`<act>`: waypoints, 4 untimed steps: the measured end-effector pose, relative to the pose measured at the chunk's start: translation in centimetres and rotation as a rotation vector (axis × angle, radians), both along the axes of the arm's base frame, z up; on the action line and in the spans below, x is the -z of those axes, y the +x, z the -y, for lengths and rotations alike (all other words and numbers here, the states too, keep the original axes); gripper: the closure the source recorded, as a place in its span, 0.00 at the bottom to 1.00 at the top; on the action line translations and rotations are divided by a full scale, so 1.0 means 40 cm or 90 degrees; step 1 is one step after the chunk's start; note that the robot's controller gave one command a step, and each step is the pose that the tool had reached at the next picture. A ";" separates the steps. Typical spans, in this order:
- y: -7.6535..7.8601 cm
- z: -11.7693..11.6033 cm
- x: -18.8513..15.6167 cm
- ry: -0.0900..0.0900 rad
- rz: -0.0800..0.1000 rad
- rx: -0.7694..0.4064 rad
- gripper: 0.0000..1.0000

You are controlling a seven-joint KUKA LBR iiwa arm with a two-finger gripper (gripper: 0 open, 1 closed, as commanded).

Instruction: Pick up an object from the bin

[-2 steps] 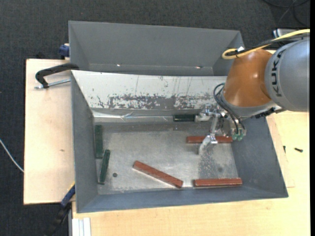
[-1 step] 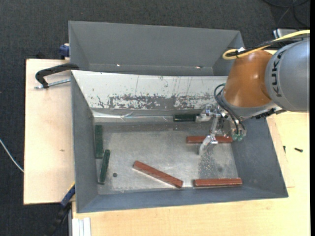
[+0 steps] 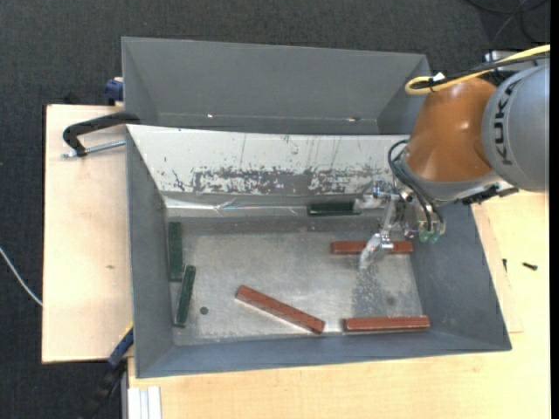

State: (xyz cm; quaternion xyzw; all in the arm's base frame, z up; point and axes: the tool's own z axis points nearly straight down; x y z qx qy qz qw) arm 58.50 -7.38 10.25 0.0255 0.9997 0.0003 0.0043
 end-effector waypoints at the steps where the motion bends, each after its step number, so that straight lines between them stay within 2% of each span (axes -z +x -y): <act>1: 0.034 0.091 0.065 0.004 -0.003 0.008 0.00; 2: 0.030 -0.011 0.062 -0.001 0.002 0.154 1.00; 4: 0.027 -0.012 0.056 -0.001 0.000 0.154 1.00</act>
Offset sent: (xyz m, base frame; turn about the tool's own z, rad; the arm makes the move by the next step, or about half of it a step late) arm 0.0073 0.0064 -0.0325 0.2421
